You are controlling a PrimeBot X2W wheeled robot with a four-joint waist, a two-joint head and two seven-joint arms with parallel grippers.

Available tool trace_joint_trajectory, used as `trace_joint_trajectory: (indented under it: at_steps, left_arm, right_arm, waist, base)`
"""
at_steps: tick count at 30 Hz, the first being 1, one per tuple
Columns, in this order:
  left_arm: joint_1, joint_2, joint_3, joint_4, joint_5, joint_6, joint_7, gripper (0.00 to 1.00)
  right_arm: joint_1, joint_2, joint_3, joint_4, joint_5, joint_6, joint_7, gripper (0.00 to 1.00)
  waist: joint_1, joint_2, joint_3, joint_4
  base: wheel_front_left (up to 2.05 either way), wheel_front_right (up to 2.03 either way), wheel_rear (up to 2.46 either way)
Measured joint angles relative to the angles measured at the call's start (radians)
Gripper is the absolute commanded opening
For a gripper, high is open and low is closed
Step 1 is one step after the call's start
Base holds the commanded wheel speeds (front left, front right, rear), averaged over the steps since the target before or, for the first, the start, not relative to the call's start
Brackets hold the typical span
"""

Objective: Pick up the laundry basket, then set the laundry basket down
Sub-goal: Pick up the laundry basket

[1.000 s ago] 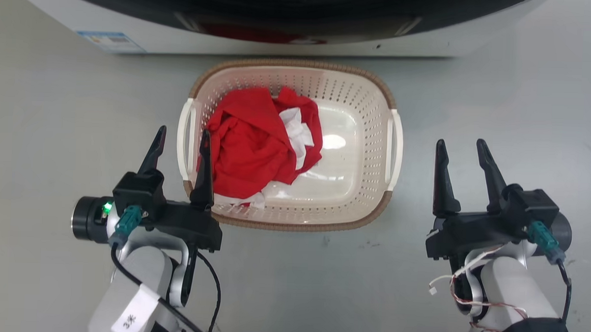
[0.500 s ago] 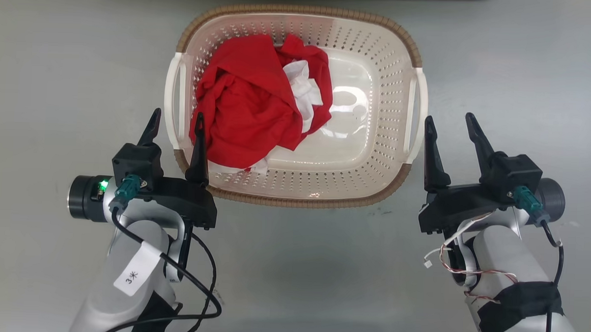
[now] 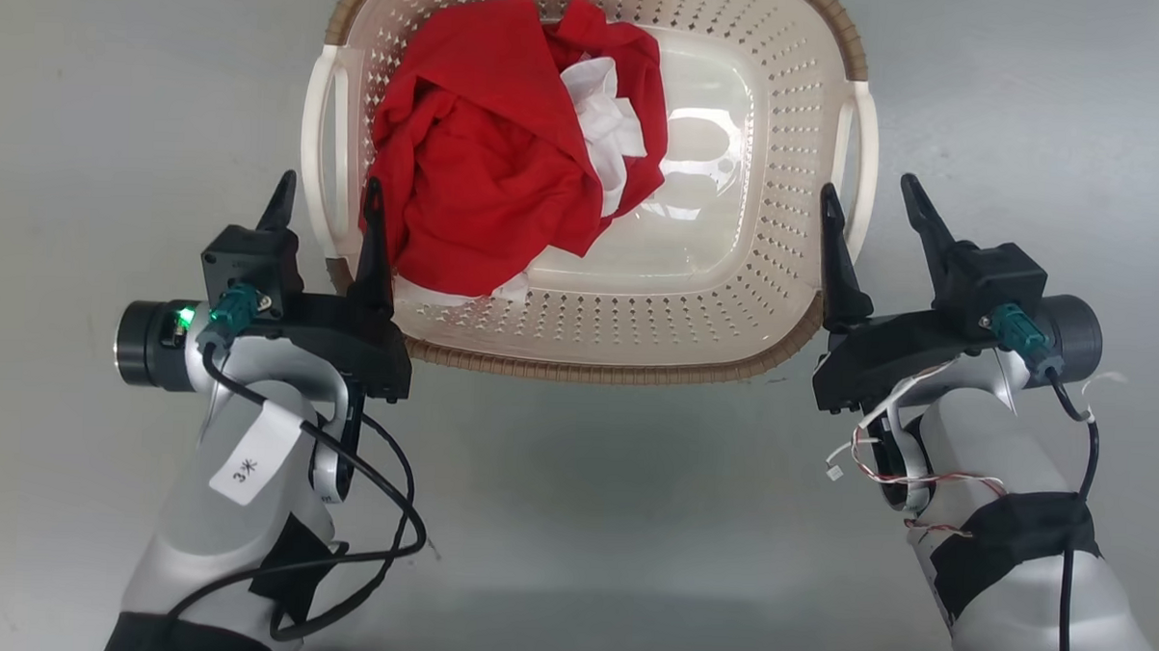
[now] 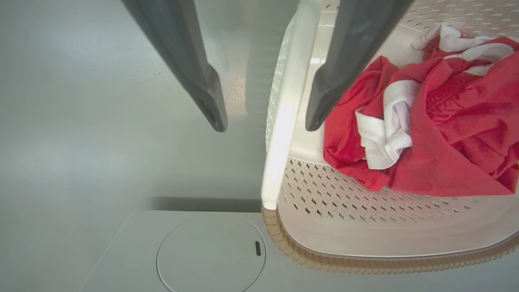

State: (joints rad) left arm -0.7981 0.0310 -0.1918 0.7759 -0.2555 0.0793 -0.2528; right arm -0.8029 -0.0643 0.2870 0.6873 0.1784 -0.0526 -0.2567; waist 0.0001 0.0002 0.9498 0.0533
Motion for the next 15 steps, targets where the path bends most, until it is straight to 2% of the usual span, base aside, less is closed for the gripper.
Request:
trace_joint_trajectory:
  at_steps: [10,15]
  left_arm:
    - [-0.063,0.0,0.006,0.086,0.0,-0.001,0.0,1.0]
    - [-0.086,-0.001,-0.001,0.132,0.0,-0.01,0.0,1.0]
  right_arm:
    - [-0.038,-0.001,0.066,0.059,0.048,-0.002,0.0,1.0]
    - [-0.06,-0.002,0.109,0.068,0.097,-0.018,0.0,1.0]
  waist:
    - [-0.0001,-0.0002,0.02,0.011]
    - [-0.0001,-0.0002,0.023,0.016]
  base:
    - [0.0,0.0,0.0]
    - [0.0,0.0,0.0]
